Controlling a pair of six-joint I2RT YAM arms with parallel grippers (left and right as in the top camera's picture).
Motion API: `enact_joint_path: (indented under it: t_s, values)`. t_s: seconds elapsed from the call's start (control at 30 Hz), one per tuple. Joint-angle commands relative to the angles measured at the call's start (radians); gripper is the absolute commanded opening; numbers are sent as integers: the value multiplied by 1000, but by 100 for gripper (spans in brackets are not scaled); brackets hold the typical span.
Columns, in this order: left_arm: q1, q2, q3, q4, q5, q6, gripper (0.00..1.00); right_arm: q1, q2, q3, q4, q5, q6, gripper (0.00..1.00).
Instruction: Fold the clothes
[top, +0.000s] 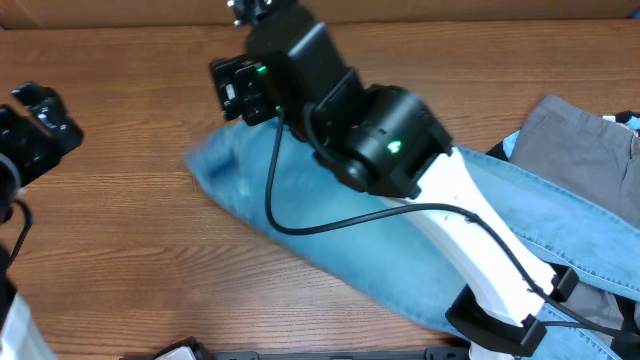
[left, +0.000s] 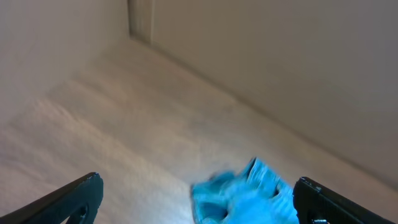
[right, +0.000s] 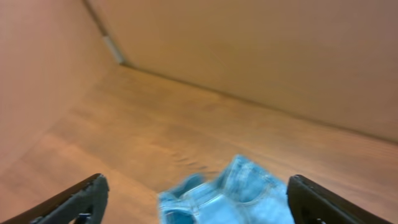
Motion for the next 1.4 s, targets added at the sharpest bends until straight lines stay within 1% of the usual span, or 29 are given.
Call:
enact_joint_path:
  t_s: [0.0, 0.17, 0.23, 0.3, 0.37, 0.43, 0.47, 0.53, 0.57, 0.63, 0.77, 0.8, 0.9, 0.93, 1.1, 1.2, 1.3, 1.37]
  values:
    - [5, -5, 59, -8, 26, 30, 100, -30, -82, 37, 6, 166, 6, 99]
    - [-22, 39, 37, -37, 194, 100, 100, -113, -212, 37, 0, 158, 49, 100]
    - [-60, 76, 15, -44, 240, 142, 100, -142, -261, 37, -15, 157, 66, 100]
    - [-114, 113, -14, -44, 254, 169, 100, -162, -299, 37, -33, 158, 80, 100]
    - [-195, 182, -53, -45, 237, 204, 100, -180, -338, 37, -52, 157, 95, 100]
    - [-250, 245, -82, -48, 174, 193, 95, -185, -364, 37, -65, 158, 95, 100]
    - [-273, 278, -96, -53, 121, 167, 100, -185, -374, 37, -72, 158, 95, 100]
    - [-298, 347, -117, -76, 10, 113, 100, -185, -389, 37, -87, 158, 95, 100]
    - [-304, 380, -127, -90, -31, 106, 100, -185, -395, 37, -94, 158, 95, 100]
    - [-304, 445, -161, -101, -67, 109, 100, -185, -403, 37, -111, 159, 95, 100]
    - [-274, 561, -261, -69, -65, 121, 100, -185, -404, 37, -145, 168, 95, 100]
    - [-264, 588, -292, -48, -37, 139, 100, -185, -404, 37, -154, 178, 99, 100]
    - [-245, 658, -375, 31, 107, 262, 96, -186, -403, 37, -170, 211, 113, 100]
    - [-243, 678, -393, 54, 122, 282, 95, -186, -403, 37, -172, 216, 113, 100]
    - [-256, 789, -459, 204, 101, 375, 92, -186, -403, 36, -196, 228, 113, 100]
    - [-278, 845, -467, 253, 153, 451, 91, -186, -403, 36, -206, 244, 113, 100]
    - [-297, 882, -468, 253, 132, 467, 90, -186, -403, 36, -209, 256, 113, 100]
    - [-303, 902, -468, 244, 108, 466, 84, -186, -403, 36, -210, 263, 114, 100]
